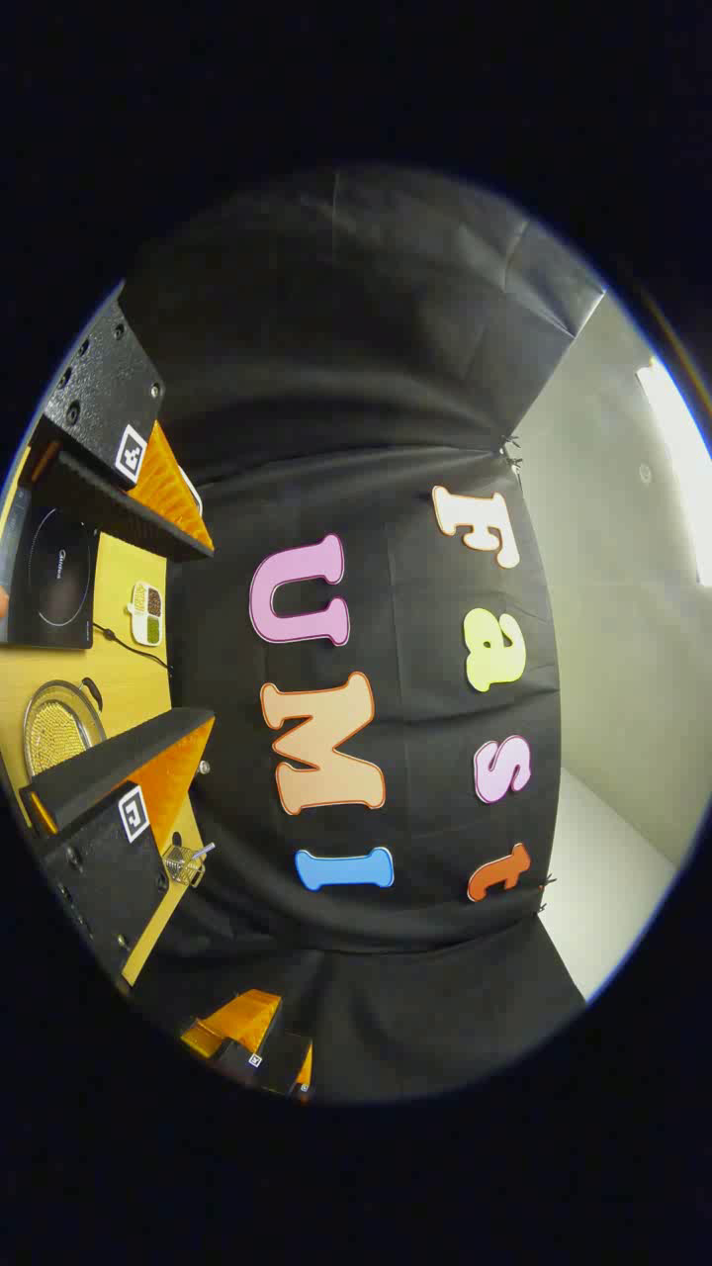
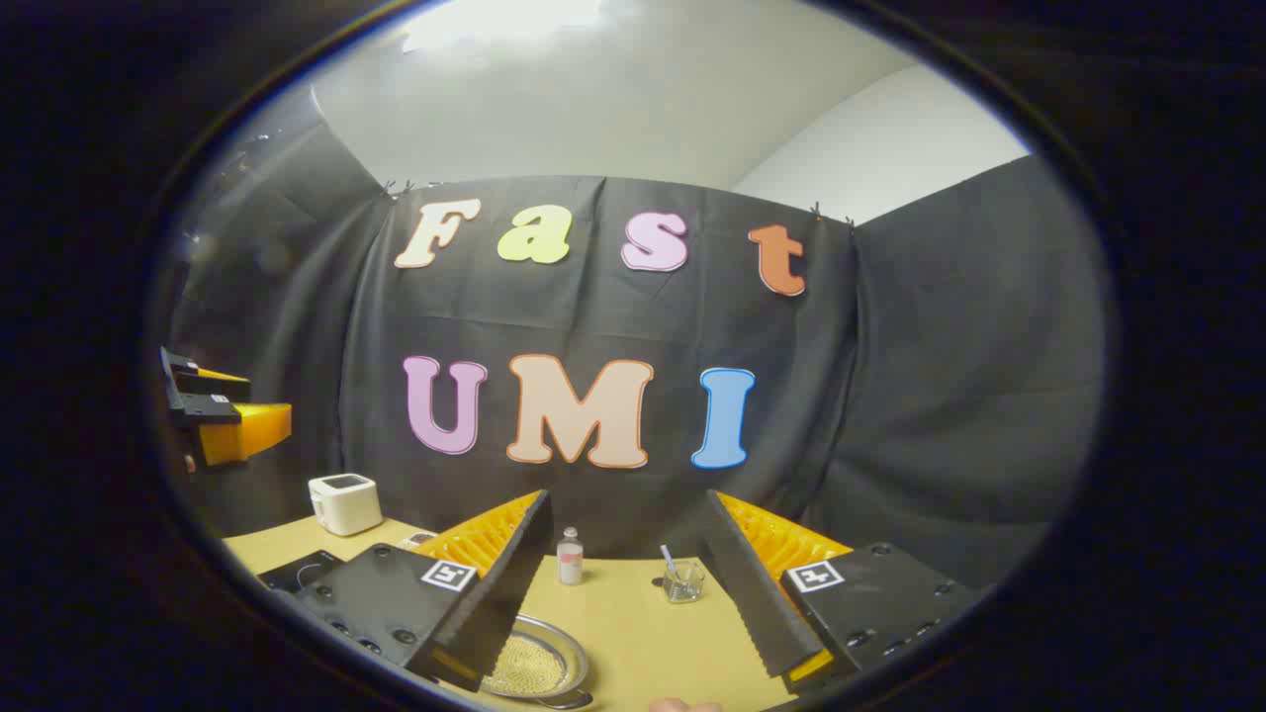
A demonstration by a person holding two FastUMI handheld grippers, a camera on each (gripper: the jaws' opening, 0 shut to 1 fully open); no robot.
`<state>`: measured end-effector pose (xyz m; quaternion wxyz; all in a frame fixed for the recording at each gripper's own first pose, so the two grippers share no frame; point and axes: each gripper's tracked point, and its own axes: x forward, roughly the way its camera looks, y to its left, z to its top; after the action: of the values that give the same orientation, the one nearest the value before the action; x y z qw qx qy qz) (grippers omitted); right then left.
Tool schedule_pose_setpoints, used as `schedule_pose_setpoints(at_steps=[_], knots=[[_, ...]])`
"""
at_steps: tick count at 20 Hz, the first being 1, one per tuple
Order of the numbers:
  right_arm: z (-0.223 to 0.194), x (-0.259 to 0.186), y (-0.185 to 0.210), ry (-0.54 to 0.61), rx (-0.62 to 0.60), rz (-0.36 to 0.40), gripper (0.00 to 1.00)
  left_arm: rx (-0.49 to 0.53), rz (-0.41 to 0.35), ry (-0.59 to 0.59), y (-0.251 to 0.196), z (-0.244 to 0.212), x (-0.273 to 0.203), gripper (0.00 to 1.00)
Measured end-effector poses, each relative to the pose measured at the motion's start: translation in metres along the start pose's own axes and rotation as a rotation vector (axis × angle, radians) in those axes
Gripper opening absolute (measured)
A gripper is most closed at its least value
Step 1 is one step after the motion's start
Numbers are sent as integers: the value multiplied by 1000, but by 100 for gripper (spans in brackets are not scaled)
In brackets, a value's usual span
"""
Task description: First push the handle of the pot to place it horizontally, then grasp the pot with both hands and set it on the induction cooktop.
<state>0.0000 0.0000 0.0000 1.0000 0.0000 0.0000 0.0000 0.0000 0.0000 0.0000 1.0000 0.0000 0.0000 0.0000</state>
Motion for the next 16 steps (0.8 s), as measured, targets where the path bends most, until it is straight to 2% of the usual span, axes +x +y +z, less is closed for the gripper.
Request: schedule_pose_setpoints(at_steps=[14, 16], knots=[[2, -2, 11, -7, -16, 25, 98, 4, 3, -32, -4, 11, -1, 95], [0, -2, 12, 1, -16, 35, 78, 1, 5, -31, -4, 10, -1, 95]])
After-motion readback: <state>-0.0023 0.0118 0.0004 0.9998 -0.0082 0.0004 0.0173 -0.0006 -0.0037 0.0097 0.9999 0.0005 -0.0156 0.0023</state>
